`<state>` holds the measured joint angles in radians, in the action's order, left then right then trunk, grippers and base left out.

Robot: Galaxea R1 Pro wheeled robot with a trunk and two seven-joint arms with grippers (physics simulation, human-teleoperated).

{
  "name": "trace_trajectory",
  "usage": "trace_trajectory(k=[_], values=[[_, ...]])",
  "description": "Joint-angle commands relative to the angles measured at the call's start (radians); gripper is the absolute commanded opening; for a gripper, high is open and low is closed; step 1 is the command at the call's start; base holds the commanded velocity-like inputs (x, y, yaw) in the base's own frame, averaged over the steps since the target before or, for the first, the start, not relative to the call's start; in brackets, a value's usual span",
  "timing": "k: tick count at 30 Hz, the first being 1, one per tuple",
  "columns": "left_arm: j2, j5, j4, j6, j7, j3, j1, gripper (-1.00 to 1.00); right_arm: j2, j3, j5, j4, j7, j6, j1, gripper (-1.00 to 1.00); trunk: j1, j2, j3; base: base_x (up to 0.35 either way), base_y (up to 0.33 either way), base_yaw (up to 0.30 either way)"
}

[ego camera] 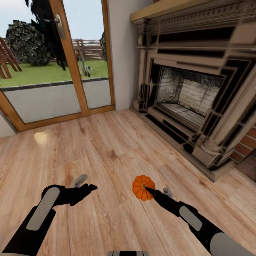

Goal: Place each of the two pumpkins and all three candles from the living room inside a cabinet in the living room (use any cabinet), then make sure every cabinet is closed, and position the cauldron so it is next to a table in the living room.

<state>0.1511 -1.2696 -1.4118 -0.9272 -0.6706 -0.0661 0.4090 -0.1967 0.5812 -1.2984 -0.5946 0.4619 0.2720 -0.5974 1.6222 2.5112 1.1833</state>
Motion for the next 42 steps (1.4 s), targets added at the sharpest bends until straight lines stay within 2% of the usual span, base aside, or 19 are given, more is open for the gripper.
trace_trajectory(k=[1,16,42], values=[[0.001,-0.01,-0.001,0.0,-0.01,-0.001,0.001,1.0,-0.001,0.005,-0.009,0.0,0.002,0.001,-0.001,-1.0,-0.001,0.0,-0.003,0.0,0.0,-0.021],[0.001,-0.01,-0.001,-0.001,-0.01,-0.001,0.001,1.0,-0.001,0.003,-0.009,0.002,0.006,0.006,-0.001,-1.0,-0.007,-0.003,-0.044,-0.069,0.0,-0.068],[-0.001,-0.01,-0.002,-0.001,-0.011,-0.001,0.001,1.0,-0.001,0.003,-0.011,0.007,0.009,0.009,-0.001,-1.0,-0.019,-0.01,-0.108,-0.096,0.0,-0.15]])
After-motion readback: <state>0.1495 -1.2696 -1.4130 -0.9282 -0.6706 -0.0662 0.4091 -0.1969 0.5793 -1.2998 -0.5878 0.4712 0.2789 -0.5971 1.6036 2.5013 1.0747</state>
